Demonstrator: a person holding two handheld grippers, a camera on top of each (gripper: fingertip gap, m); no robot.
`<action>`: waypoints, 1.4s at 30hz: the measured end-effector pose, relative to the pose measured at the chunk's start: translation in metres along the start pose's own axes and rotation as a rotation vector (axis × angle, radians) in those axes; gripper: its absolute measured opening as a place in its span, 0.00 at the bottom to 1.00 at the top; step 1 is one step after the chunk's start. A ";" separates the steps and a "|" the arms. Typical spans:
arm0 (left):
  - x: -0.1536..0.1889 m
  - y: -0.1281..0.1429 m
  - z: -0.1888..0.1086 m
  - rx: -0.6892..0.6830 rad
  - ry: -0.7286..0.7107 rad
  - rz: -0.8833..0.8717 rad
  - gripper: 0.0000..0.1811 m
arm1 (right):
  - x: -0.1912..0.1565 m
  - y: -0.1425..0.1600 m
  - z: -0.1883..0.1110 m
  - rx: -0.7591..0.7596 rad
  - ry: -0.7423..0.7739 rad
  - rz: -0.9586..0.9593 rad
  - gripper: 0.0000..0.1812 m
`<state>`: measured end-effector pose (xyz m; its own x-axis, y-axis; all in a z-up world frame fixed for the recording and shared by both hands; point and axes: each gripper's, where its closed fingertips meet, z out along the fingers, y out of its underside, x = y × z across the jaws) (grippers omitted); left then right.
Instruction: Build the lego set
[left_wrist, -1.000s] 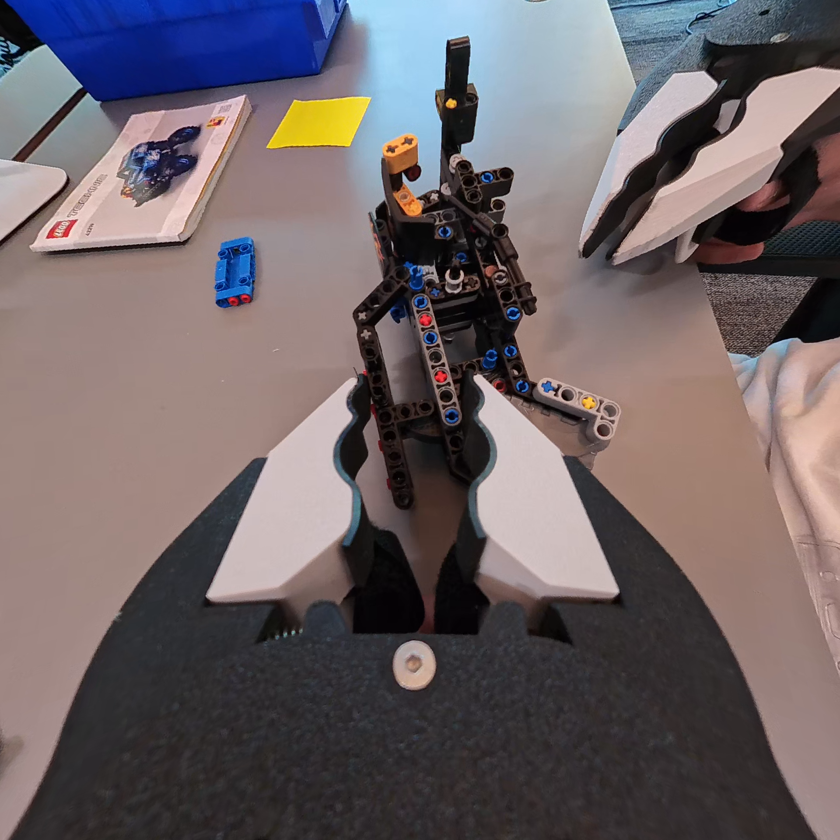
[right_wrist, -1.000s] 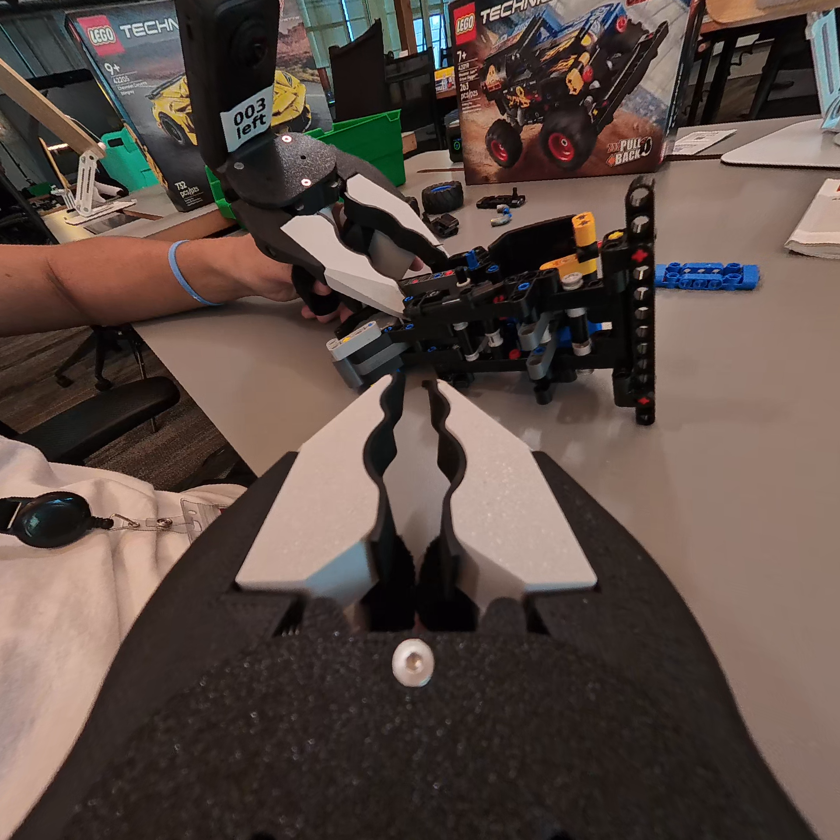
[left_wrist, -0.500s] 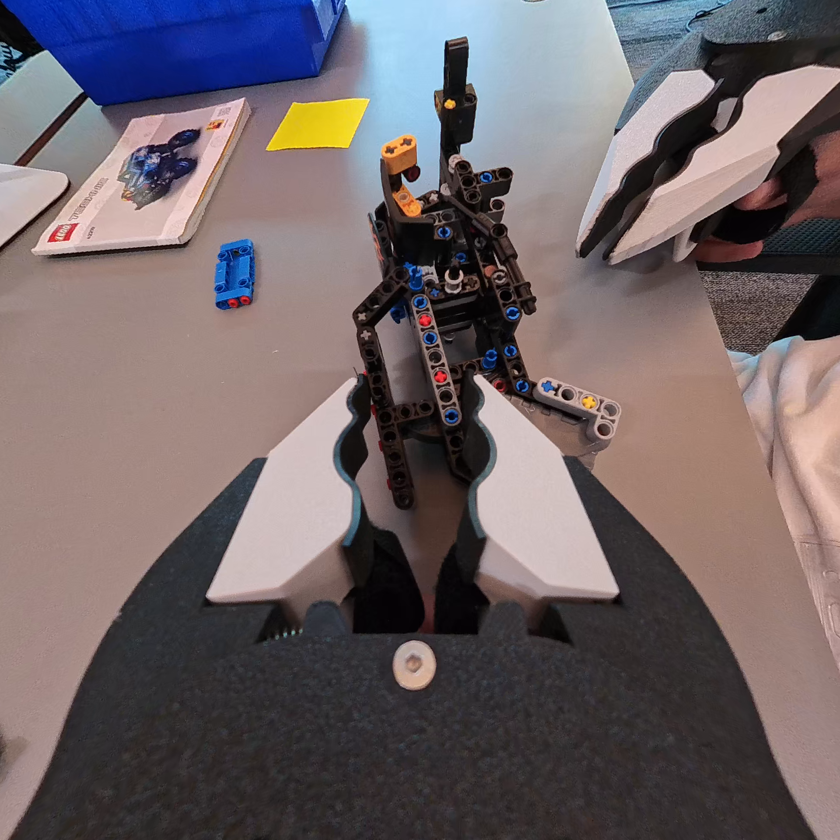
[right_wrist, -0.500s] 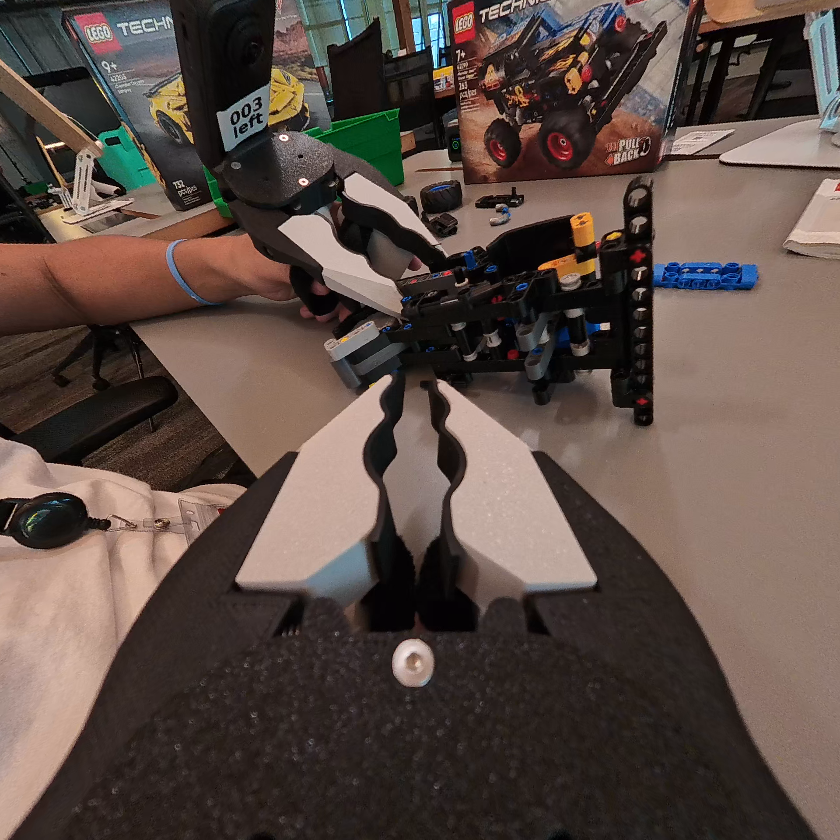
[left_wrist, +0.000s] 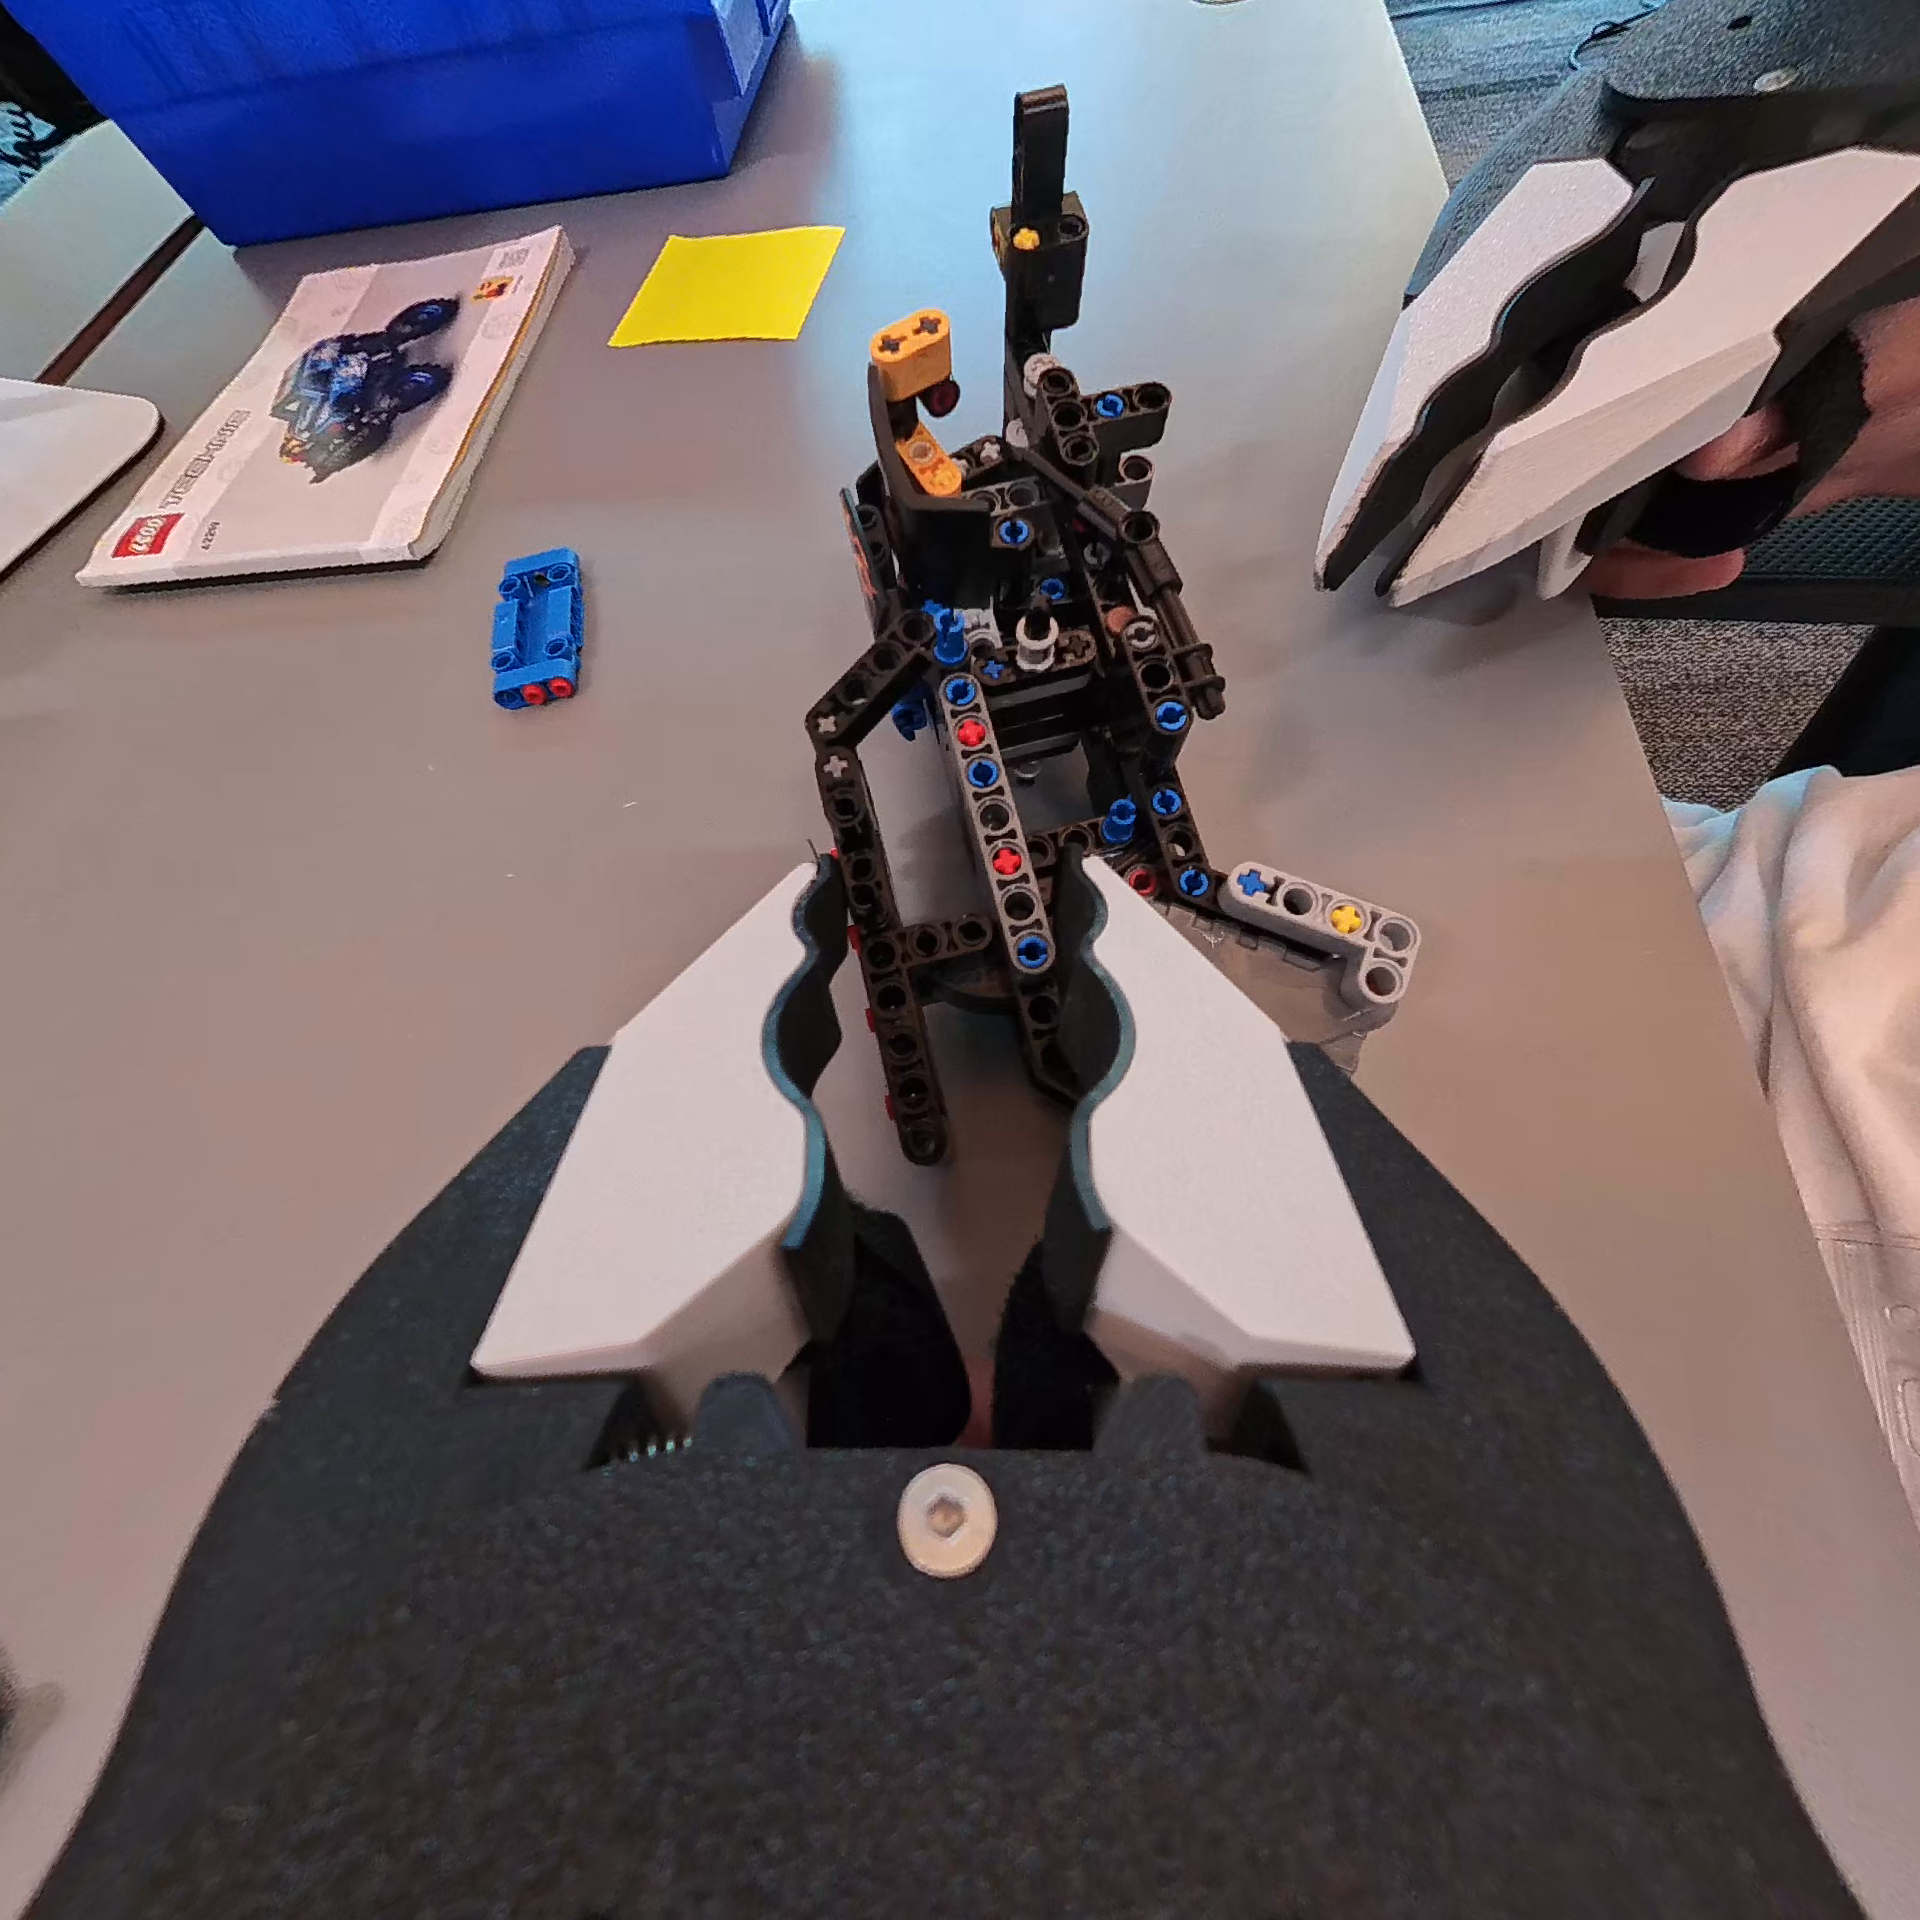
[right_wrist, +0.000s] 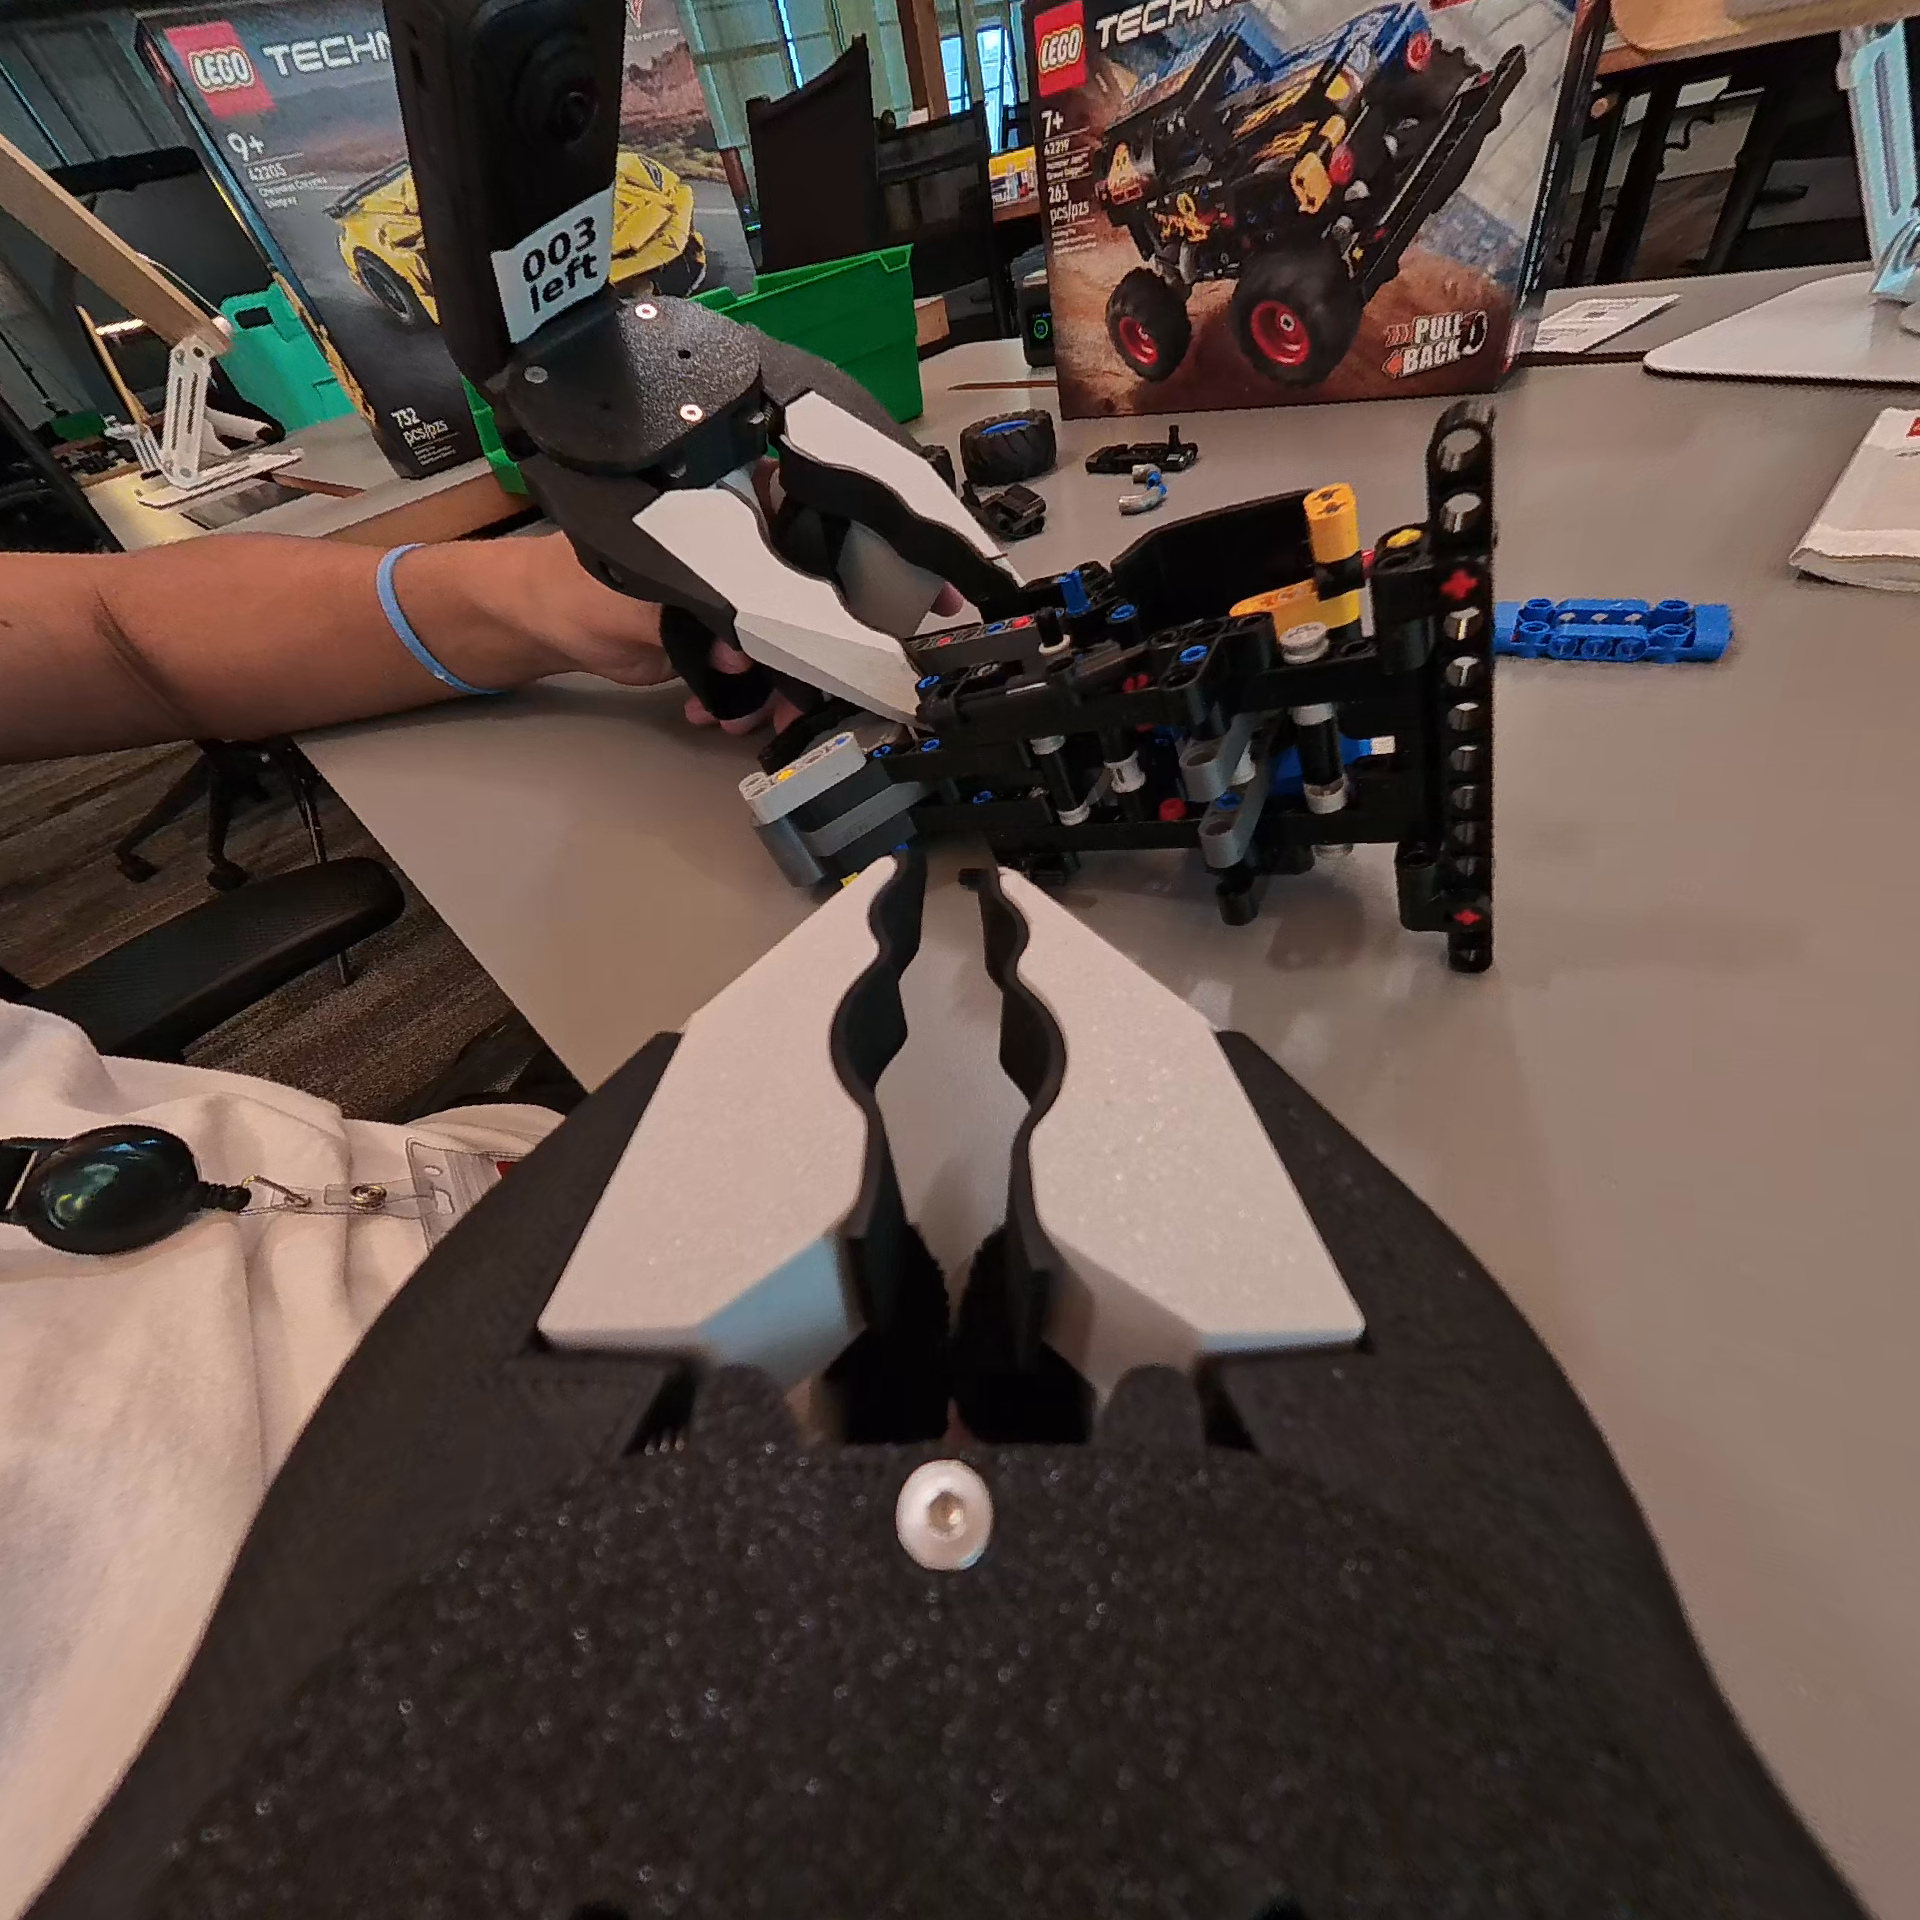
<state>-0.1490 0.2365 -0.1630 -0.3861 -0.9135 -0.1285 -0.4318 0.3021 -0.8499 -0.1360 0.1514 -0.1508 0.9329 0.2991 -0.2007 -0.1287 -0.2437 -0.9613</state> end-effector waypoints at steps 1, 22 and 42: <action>0.000 0.000 0.000 0.000 0.000 0.000 0.21 | 0.000 0.000 0.000 0.000 0.000 0.000 0.06; -0.008 0.003 0.001 -0.017 0.001 -0.080 0.24 | 0.000 0.000 0.000 -0.003 0.004 -0.002 0.06; -0.018 -0.019 -0.025 -0.055 -0.374 0.572 0.19 | -0.003 -0.009 -0.003 0.049 0.013 -0.021 0.07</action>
<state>-0.1545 0.2538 -0.1320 -0.2623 -0.6356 -0.7261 -0.2886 0.7696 -0.5695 -0.1361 0.1497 -0.1411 0.9397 0.2917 -0.1785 -0.1254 -0.1917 -0.9734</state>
